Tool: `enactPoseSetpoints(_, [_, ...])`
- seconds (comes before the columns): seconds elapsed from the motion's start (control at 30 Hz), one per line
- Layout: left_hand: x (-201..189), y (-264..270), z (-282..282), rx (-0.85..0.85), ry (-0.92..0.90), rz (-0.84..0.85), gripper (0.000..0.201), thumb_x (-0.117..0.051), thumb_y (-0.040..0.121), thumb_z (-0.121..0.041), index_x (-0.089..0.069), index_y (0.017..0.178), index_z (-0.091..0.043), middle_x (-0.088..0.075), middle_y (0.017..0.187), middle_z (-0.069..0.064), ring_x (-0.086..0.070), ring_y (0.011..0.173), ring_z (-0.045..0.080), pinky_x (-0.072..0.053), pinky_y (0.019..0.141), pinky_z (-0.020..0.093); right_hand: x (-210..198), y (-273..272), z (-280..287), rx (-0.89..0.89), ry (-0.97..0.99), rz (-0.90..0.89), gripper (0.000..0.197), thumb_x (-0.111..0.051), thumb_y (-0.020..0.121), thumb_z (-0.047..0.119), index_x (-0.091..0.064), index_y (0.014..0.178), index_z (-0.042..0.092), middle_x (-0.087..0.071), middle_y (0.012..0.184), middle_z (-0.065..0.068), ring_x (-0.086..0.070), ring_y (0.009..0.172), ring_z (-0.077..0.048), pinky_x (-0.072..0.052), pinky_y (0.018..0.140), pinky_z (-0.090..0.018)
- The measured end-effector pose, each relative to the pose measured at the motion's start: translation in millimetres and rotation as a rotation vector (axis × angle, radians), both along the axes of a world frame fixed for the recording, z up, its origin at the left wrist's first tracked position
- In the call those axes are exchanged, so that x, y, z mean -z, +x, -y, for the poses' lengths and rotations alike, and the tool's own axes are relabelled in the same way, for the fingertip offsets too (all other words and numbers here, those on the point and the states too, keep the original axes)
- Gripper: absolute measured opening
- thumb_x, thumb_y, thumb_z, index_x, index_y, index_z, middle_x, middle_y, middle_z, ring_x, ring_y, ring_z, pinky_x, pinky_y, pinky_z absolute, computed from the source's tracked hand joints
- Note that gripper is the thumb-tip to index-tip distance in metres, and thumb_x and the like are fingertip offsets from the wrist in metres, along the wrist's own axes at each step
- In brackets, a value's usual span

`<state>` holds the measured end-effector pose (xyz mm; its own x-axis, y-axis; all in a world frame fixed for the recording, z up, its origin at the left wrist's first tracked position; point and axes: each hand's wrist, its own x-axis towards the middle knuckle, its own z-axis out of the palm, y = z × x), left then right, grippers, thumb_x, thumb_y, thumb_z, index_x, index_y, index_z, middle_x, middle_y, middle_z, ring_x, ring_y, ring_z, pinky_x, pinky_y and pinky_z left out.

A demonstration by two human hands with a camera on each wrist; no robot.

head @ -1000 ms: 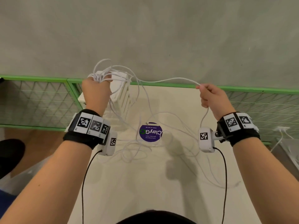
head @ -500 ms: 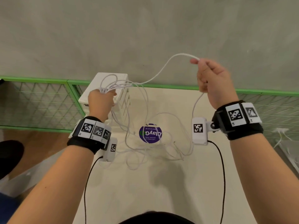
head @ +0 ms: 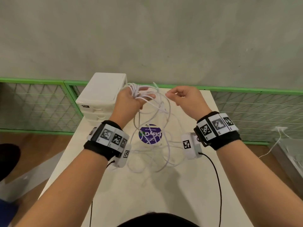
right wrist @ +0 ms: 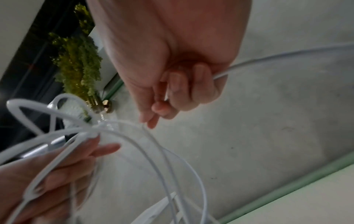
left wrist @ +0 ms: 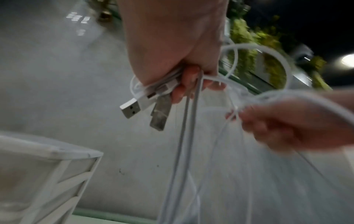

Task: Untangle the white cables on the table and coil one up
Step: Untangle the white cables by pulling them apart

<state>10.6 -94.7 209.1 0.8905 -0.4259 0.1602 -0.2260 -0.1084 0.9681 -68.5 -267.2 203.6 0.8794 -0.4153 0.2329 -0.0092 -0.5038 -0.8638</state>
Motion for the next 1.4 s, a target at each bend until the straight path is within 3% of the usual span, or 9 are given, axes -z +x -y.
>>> enactPoseSetpoints(0.23, [-6,29,-30,-0.074,0.228,0.099,0.027,-0.075,0.081,-0.023,-0.058,0.061,-0.016,-0.055,0.042,-0.009,-0.048,0.044,0.004,-0.037,0.043,0.012,45,-29,67,0.386,-0.08,-0.134,0.016,-0.056,0.091,0.028,-0.068,0.093,0.018,-0.063,0.083,0.002,-0.055,0.076,-0.017,-0.042,0.072,-0.029])
enactPoseSetpoints(0.43, [-14,37,-47,-0.103,0.256,0.098,0.026,-0.074,0.083,-0.023,-0.06,0.062,-0.019,-0.057,0.059,-0.002,-0.048,0.043,-0.002,-0.039,0.047,0.011,92,-60,91,0.569,-0.07,-0.39,0.037,-0.039,0.088,0.0,-0.062,0.116,0.01,-0.063,0.114,-0.018,-0.056,0.096,-0.03,-0.038,0.075,-0.03])
enactPoseSetpoints(0.57, [-17,33,-50,-0.069,0.204,0.064,0.03,-0.071,0.085,-0.025,-0.055,0.06,-0.019,-0.05,0.05,-0.007,-0.042,0.044,0.006,-0.037,0.048,0.018,123,-67,95,0.456,-0.234,-0.833,0.035,-0.039,0.092,0.007,-0.062,0.118,0.007,-0.058,0.126,-0.016,-0.053,0.115,-0.034,-0.041,0.095,-0.038])
enactPoseSetpoints(0.77, [-23,21,-35,-0.044,0.18,0.057,0.029,-0.063,0.091,-0.027,-0.055,0.064,-0.021,-0.047,0.055,-0.003,-0.039,0.044,0.007,-0.035,0.049,0.022,154,-51,81,0.299,-0.4,-0.988,0.015,-0.051,0.087,0.021,-0.059,0.095,0.012,-0.063,0.109,-0.01,-0.058,0.092,-0.029,-0.044,0.077,-0.032])
enactPoseSetpoints(0.87, [-28,23,-31,-0.036,0.164,0.04,0.022,-0.06,0.093,-0.026,-0.063,0.082,-0.008,-0.05,0.059,-0.003,-0.041,0.046,0.008,-0.036,0.05,0.023,155,-45,76,0.28,-0.39,-0.992,0.02,-0.047,0.091,0.025,-0.059,0.09,0.009,-0.063,0.11,-0.014,-0.059,0.095,-0.032,-0.044,0.075,-0.033])
enactPoseSetpoints(1.0, [-37,26,-28,-0.067,0.12,0.025,0.029,-0.056,0.094,-0.022,-0.061,0.102,0.005,-0.051,0.061,-0.002,-0.044,0.045,0.006,-0.037,0.049,0.019,134,-47,61,0.427,-0.427,-0.925,0.039,-0.049,0.093,0.029,-0.046,0.126,0.009,-0.046,0.13,-0.015,-0.046,0.118,-0.032,-0.037,0.097,-0.043])
enactPoseSetpoints(1.1, [-43,24,-24,-0.053,0.135,0.001,0.021,-0.053,0.096,-0.025,-0.058,0.094,-0.005,-0.052,0.06,-0.001,-0.042,0.039,0.007,-0.033,0.04,0.02,97,-45,39,0.407,-0.254,-0.347,0.033,-0.05,0.093,0.02,-0.053,0.125,0.014,-0.049,0.127,-0.014,-0.051,0.112,-0.028,-0.041,0.093,-0.039])
enactPoseSetpoints(1.23, [-48,20,-17,-0.066,0.121,-0.052,0.016,-0.051,0.097,-0.02,-0.052,0.098,-0.004,-0.055,0.063,0.0,-0.046,0.036,0.007,-0.031,0.032,0.014,27,-47,-18,0.097,0.21,0.285,0.018,-0.046,0.095,0.012,-0.06,0.085,0.006,-0.058,0.07,-0.009,-0.054,0.057,-0.019,-0.046,0.055,-0.025])
enactPoseSetpoints(1.4, [-58,8,-6,-0.047,-0.006,-0.148,0.013,-0.049,0.098,-0.01,-0.047,0.101,0.002,-0.052,0.069,0.008,-0.048,0.034,0.006,-0.037,0.035,0.016,35,-42,-68,-0.297,0.168,-0.199,0.037,-0.049,0.096,0.021,-0.068,0.074,-0.002,-0.067,0.066,-0.016,-0.061,0.057,-0.02,-0.049,0.058,-0.025])
